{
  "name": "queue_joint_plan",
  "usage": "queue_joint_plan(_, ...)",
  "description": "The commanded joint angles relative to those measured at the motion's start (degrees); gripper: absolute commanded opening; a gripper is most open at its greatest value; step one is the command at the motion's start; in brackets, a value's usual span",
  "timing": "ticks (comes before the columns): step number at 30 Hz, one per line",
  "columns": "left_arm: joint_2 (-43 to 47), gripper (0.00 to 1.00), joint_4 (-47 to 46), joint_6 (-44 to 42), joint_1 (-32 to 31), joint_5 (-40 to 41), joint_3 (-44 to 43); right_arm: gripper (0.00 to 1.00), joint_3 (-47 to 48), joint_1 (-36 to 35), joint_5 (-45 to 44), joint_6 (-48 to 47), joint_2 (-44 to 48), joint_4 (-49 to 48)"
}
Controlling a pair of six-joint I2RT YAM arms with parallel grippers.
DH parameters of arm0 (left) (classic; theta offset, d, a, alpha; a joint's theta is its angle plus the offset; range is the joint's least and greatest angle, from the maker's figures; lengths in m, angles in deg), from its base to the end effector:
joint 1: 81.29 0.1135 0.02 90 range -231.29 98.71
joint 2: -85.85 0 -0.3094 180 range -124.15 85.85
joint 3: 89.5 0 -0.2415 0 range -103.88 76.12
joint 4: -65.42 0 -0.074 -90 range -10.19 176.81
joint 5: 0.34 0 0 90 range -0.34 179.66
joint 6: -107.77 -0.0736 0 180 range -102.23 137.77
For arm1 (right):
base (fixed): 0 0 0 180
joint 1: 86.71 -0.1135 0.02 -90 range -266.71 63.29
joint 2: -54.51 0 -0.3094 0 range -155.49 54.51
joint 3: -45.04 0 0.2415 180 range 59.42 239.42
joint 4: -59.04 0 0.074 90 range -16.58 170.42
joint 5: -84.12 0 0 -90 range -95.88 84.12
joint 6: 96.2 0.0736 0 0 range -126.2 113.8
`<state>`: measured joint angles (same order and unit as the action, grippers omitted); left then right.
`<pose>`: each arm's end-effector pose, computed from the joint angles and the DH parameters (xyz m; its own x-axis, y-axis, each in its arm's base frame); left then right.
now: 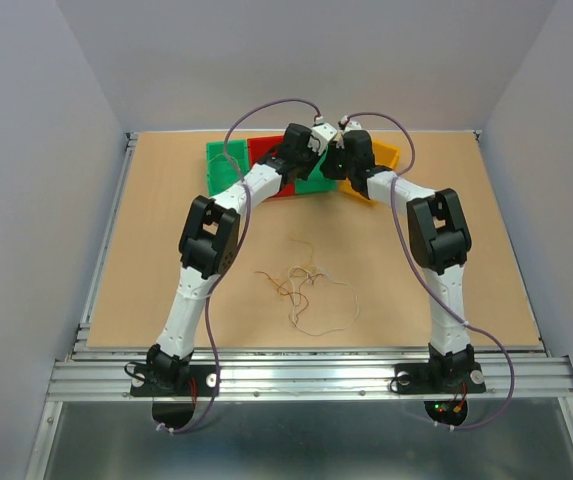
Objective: Untangle the cables
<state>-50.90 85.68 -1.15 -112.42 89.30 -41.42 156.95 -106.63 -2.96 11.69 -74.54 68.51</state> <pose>0.5302 -0.3208 0.2426 -0.1742 0.4840 -0.8576 0.6113 0.7359 0.2911 0.5417 0.2003 0.2165 -0.5184 0.1384 -0.8438 -0.2352 0.9257 0.2964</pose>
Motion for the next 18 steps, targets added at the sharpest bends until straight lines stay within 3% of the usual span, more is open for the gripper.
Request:
queue_joint_plan(1, 5.88, 0.39, -0.60, 0.11, 0.11, -0.78, 0.38, 0.24, -2.08, -0.03, -1.42, 0.30, 3.98, -4.50)
queue_joint_plan(4, 5.88, 0.37, -0.60, -0.07, 0.11, -1.04, 0.38, 0.24, -3.05, -0.03, -1.51, 0.30, 4.51, -5.37)
queue_joint_plan(10, 4.65, 0.21, -0.60, -0.94, -0.07, -1.31, -0.50, 0.06, -3.58, -0.03, -0.11, 0.39, 4.69, -6.61)
queue_joint_plan(11, 4.30, 0.14, -0.60, -1.12, 0.02, -1.22, -0.76, 0.01, -3.41, -0.03, -0.02, 0.48, 4.52, -6.69)
queue_joint_plan(16, 1.41, 0.00, -1.03, -2.26, -0.15, -0.17, -3.48, 0.01, -2.53, -0.03, 0.68, 1.27, 2.93, -7.40)
queue_joint_plan(18, 0.43, 0.00, -1.56, -3.23, -0.24, 2.46, -4.19, 0.01, -1.39, -0.20, 0.51, 1.71, 1.45, -7.75)
